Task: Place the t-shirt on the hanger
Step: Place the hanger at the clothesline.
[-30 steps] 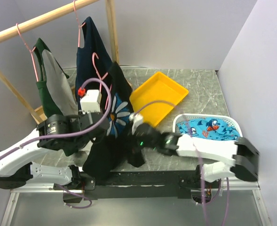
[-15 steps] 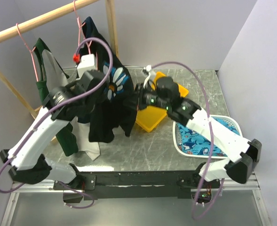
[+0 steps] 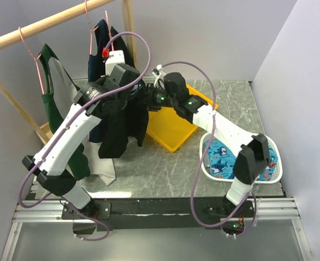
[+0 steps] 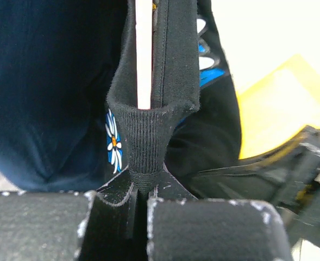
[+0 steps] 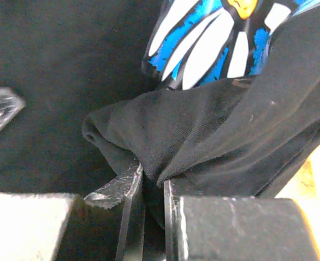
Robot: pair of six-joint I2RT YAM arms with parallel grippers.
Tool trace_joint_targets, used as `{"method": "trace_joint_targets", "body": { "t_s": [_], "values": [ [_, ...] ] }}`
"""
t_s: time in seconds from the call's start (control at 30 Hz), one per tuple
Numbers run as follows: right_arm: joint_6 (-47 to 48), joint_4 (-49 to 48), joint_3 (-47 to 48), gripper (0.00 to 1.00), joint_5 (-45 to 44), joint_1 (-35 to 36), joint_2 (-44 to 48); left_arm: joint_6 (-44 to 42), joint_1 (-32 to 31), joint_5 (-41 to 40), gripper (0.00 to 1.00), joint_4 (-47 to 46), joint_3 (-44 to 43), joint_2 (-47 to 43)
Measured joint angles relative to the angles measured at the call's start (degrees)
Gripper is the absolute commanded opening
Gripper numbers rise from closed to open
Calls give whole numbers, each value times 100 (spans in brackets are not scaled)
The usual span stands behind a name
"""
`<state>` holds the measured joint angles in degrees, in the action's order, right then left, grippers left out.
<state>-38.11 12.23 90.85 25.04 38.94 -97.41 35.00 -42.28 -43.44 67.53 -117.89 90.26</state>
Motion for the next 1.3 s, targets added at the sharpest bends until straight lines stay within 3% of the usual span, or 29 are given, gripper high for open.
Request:
{"method": "trace_joint_targets", "body": {
  "t_s": [0.3,0.57,0.8,1.1,1.3],
  "values": [
    [-400,-592,236,0,260,-22,-686,-396,573,-42,1,-514,-83,168],
    [-566,-706,1036,0,472,35,-1335,-452,1165,-857,1,-782,337,227],
    [-422,-675,1364,0,479,424,-1432,-409,1178,-1344,1,-772,979,-212],
    [-160,-525,1467,0,470,741,-1432,-243,1211,-1388,1,-538,1397,-1078],
    [-101,-522,1340,0,446,691,-1416,-422,929,-1281,1,-612,1215,-874]
  ]
}}
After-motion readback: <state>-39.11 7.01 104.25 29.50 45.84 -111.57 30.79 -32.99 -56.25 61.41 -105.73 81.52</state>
